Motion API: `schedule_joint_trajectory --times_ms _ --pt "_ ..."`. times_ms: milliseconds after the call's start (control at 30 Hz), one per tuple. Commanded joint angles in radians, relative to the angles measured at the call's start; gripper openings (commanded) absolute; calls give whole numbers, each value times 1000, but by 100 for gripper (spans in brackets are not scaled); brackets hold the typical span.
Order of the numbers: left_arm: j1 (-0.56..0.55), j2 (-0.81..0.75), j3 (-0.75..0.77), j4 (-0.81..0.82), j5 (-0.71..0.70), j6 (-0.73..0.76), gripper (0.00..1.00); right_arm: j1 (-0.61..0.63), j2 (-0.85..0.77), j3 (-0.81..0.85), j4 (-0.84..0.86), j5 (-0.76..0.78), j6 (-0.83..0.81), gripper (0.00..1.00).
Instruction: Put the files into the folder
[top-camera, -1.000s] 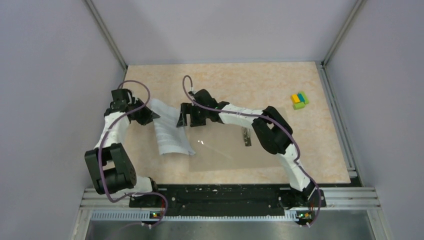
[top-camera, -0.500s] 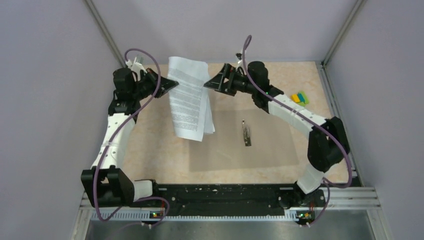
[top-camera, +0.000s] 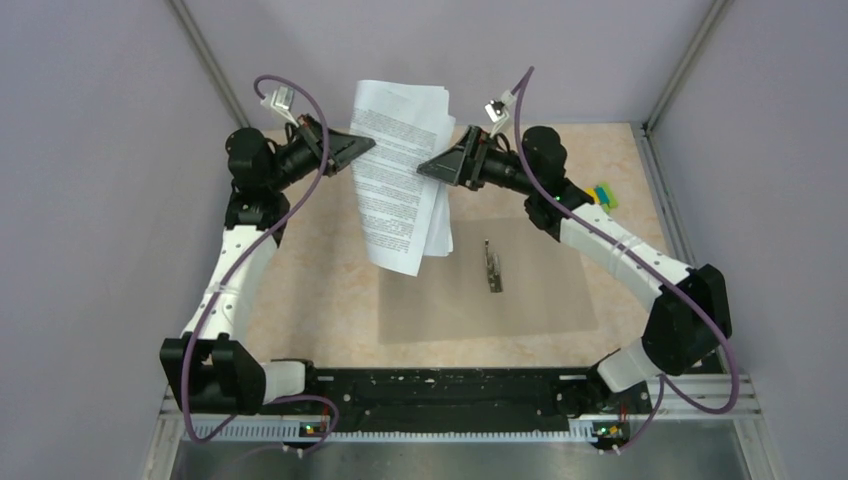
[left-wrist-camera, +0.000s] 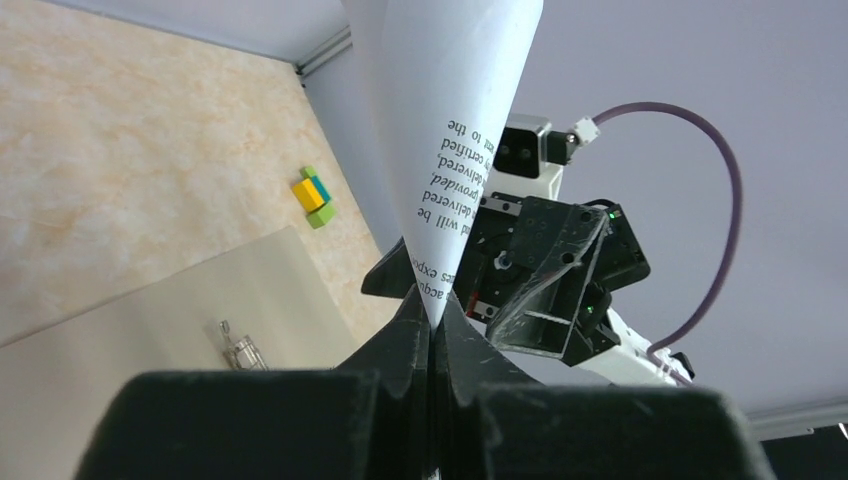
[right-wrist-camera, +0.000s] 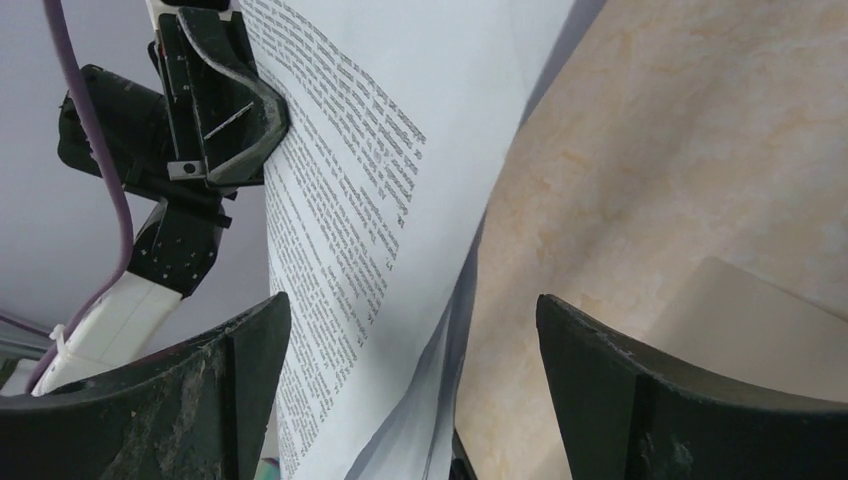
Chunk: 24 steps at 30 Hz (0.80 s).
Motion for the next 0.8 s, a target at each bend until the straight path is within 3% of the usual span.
schedule_joint_trajectory --times_ms 0,233,700,767 --pt "-17 2 29 123 24 -46 0 -7 -87 -41 57 -32 8 88" --pt "-44 14 16 107 20 -19 0 -7 -143 -83 78 -54 36 58" --pt "-100 29 -25 95 18 20 0 -7 -127 -102 82 -54 42 33" --pt "-110 32 -31 66 10 44 3 -7 -121 -95 46 -35 22 24"
